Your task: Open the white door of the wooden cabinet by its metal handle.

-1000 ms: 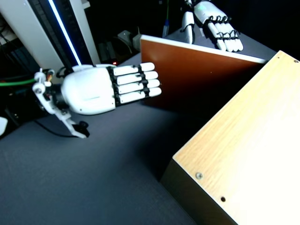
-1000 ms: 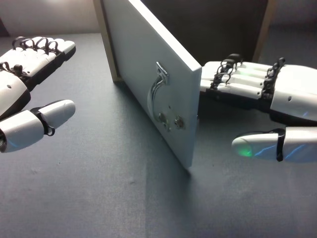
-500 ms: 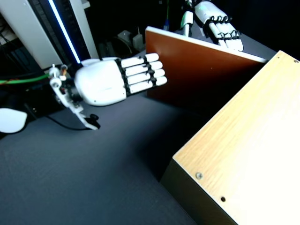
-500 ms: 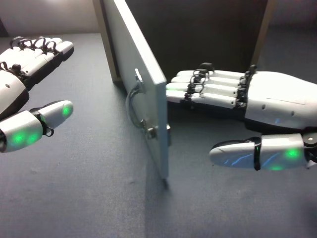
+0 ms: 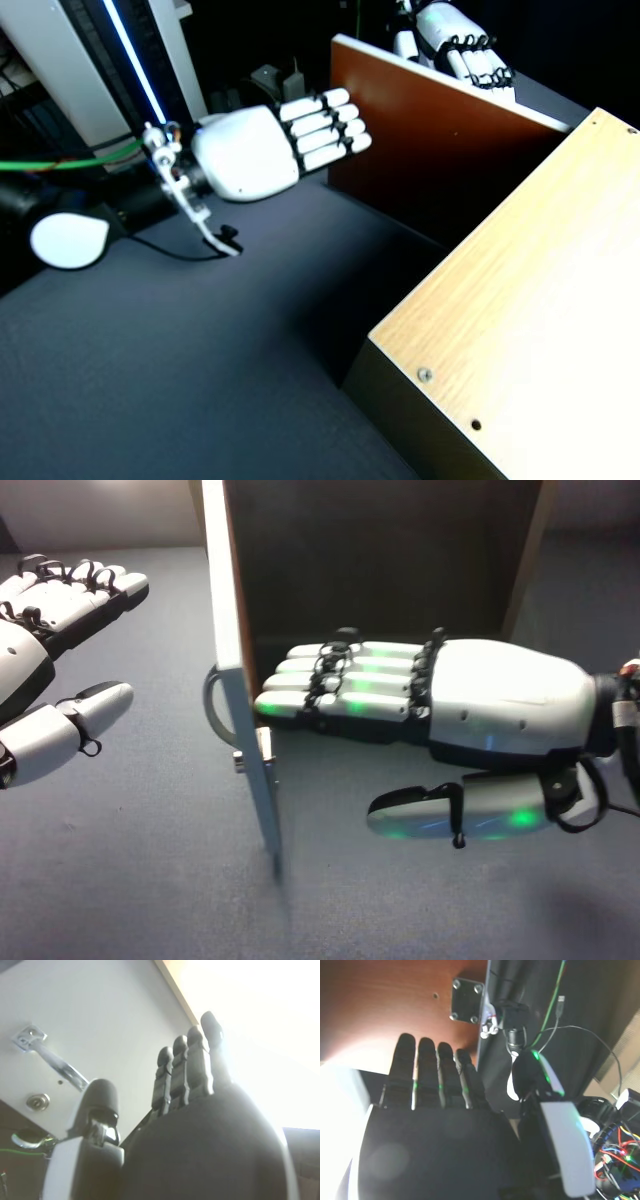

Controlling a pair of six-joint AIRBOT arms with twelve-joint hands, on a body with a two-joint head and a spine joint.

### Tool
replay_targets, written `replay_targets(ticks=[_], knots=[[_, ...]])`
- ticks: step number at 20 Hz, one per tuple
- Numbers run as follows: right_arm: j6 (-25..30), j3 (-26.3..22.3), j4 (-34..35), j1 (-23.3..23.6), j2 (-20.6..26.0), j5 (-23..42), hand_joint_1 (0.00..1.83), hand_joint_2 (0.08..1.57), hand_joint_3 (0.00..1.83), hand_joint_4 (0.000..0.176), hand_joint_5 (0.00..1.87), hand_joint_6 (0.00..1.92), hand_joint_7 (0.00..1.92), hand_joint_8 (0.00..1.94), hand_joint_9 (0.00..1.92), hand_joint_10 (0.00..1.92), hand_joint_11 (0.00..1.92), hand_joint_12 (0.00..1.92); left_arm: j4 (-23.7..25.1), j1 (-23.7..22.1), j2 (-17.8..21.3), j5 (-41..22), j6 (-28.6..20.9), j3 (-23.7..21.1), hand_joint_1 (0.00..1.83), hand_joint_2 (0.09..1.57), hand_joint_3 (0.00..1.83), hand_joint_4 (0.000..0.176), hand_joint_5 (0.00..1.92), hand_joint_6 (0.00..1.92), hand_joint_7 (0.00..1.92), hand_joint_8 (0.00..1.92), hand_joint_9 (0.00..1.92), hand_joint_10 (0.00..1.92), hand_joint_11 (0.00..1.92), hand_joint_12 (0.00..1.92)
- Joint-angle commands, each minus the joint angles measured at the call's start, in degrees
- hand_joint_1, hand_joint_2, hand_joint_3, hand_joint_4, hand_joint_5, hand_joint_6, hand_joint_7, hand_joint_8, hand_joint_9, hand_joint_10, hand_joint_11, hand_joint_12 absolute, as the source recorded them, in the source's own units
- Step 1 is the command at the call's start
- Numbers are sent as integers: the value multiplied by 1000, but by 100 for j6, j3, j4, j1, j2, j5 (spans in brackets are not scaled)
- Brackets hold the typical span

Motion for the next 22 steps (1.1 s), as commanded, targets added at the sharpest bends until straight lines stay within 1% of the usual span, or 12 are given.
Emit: replay_targets(ticks=[1,3,5,6,11,14,17,18,19,20,21,22], knots=[[32,-8,308,96,-27,621,403,1418,0,0,0,0,0,0,0,0,0,0,-44,-24,43,-701,-5,40,291,1460,0,0,185,3,154,1,121,4,0,364],[32,0,293,124,-122,621,467,1380,0,0,46,8,76,13,30,6,37,13,-52,-29,38,-689,-5,53,245,1469,0,0,103,3,61,5,29,5,0,95],[32,10,279,145,-189,621,438,1367,0,0,34,2,57,3,6,0,28,8,-54,-37,24,-676,-5,66,185,1467,0,0,86,0,39,0,4,1,0,10],[32,25,263,159,-243,621,520,1340,0,0,11,1,26,4,0,0,15,4,-54,-41,10,-671,-5,75,182,1473,3,0,80,0,39,1,6,3,11,9],[32,83,171,249,-450,621,309,1441,23,0,0,0,0,0,0,0,0,0,-52,-68,-32,-636,-3,109,170,1491,6,0,53,1,32,0,13,1,9,16],[32,103,158,271,-506,621,274,1455,10,0,0,0,0,0,0,0,0,0,-47,-86,-44,-647,-3,119,143,1490,3,0,50,1,23,0,6,0,12,22],[32,106,305,270,-458,542,360,1427,0,0,0,0,0,0,0,0,2,1,-48,-72,-35,-703,-5,88,250,1482,0,0,72,4,43,5,10,1,0,30],[32,108,379,269,-398,514,533,1363,0,0,23,2,58,7,39,5,56,22,-50,-65,-34,-710,-5,84,247,1492,0,0,89,0,67,0,32,0,0,87],[30,113,487,258,-297,478,538,1373,1,0,4,0,11,1,7,0,21,6,-59,-45,-20,-727,-7,74,287,1494,0,0,109,1,79,0,46,1,0,179],[16,114,566,223,-188,451,425,1409,7,0,0,0,1,0,1,0,3,0,-79,-22,-2,-751,-8,62,333,1509,2,0,147,4,112,3,77,4,0,279],[-46,112,697,167,-91,449,301,1436,14,0,0,0,0,0,0,0,0,0,-116,3,19,-793,-8,50,565,1482,0,0,242,14,197,13,157,19,0,511],[-161,96,862,104,0,454,277,1445,16,0,0,0,0,0,0,0,0,0,-157,31,31,-831,-8,39,558,1493,0,0,193,14,144,17,91,23,0,341]])
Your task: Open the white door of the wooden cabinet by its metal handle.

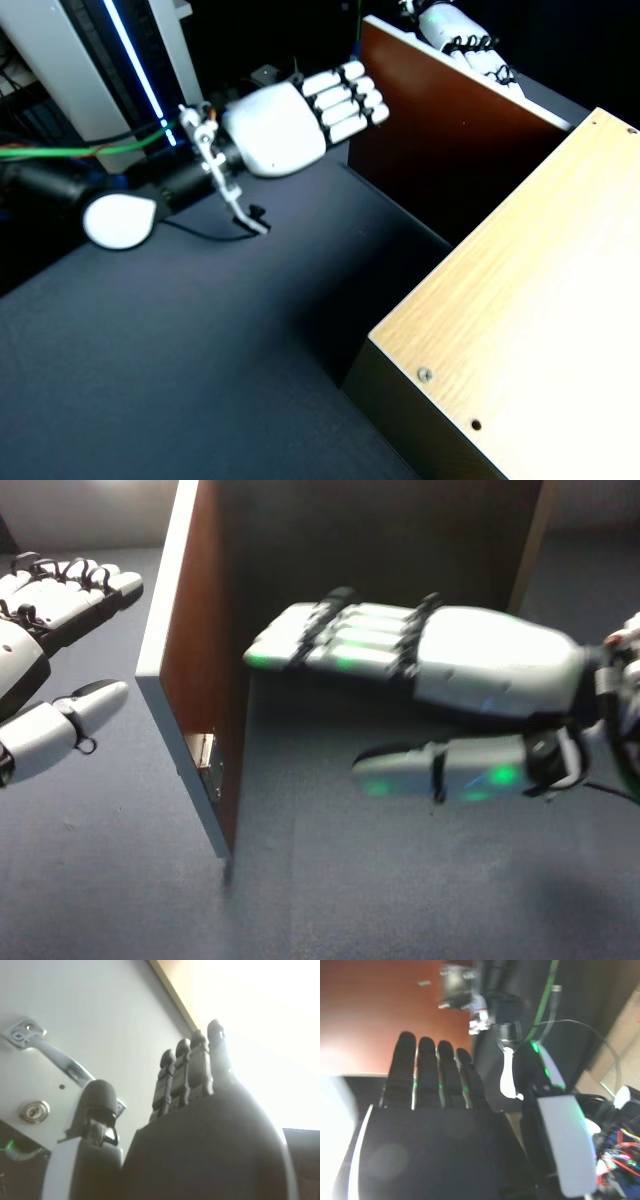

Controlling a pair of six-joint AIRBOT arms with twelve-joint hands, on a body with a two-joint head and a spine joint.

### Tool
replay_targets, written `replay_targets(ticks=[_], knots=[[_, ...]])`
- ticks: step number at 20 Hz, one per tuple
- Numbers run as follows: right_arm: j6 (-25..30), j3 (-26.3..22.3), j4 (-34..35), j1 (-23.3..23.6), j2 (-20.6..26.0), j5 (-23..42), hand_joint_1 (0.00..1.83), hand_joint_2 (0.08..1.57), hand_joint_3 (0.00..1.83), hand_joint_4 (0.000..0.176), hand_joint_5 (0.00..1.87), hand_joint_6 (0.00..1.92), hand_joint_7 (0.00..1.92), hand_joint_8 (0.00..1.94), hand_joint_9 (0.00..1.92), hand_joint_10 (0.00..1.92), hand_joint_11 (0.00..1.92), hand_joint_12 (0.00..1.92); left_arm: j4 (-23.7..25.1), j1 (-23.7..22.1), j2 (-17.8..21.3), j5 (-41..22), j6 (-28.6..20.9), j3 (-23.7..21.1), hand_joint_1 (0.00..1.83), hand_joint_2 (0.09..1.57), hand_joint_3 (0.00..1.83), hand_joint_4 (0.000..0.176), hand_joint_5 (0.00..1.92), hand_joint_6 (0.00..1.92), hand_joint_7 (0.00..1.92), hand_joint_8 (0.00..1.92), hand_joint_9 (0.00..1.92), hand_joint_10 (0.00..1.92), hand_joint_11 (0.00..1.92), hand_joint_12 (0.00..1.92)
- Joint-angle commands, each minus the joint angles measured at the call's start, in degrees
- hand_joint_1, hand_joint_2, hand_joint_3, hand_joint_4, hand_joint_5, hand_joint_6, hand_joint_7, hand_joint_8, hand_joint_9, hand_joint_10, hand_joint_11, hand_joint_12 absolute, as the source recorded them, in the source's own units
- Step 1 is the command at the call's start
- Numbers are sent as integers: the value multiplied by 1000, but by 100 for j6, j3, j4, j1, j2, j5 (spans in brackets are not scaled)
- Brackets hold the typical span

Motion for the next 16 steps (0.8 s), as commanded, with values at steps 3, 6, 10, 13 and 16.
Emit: replay_targets(ticks=[3,6,10,13,16], knots=[[-323,-129,729,-182,309,682,129,1479,13,0,0,0,0,0,0,0,0,0,-128,22,81,-885,-16,-34,14,1145,0,0,90,0,54,0,44,1,5,224],[-557,-195,1464,-488,720,1014,266,1416,0,0,0,0,0,0,0,0,58,28,-147,29,82,-1017,-16,-65,201,1465,14,0,69,2,35,2,37,2,3,228],[-859,-409,2407,-927,1252,1745,168,1432,3,0,17,4,3,1,0,0,3,1,-167,124,128,-1380,-20,-165,357,1505,2,0,45,0,0,0,7,1,0,122],[-935,-539,2945,-1343,1438,2306,144,1442,2,0,3,1,0,0,0,0,0,0,-168,204,183,-1635,-47,-253,192,1518,6,0,40,0,4,1,4,1,4,89],[-935,-664,3430,-1754,1490,2897,398,1477,2,0,0,0,0,0,0,0,0,0,-168,302,253,-1882,-47,-365,170,1509,0,0,10,0,0,0,0,0,0,55]])
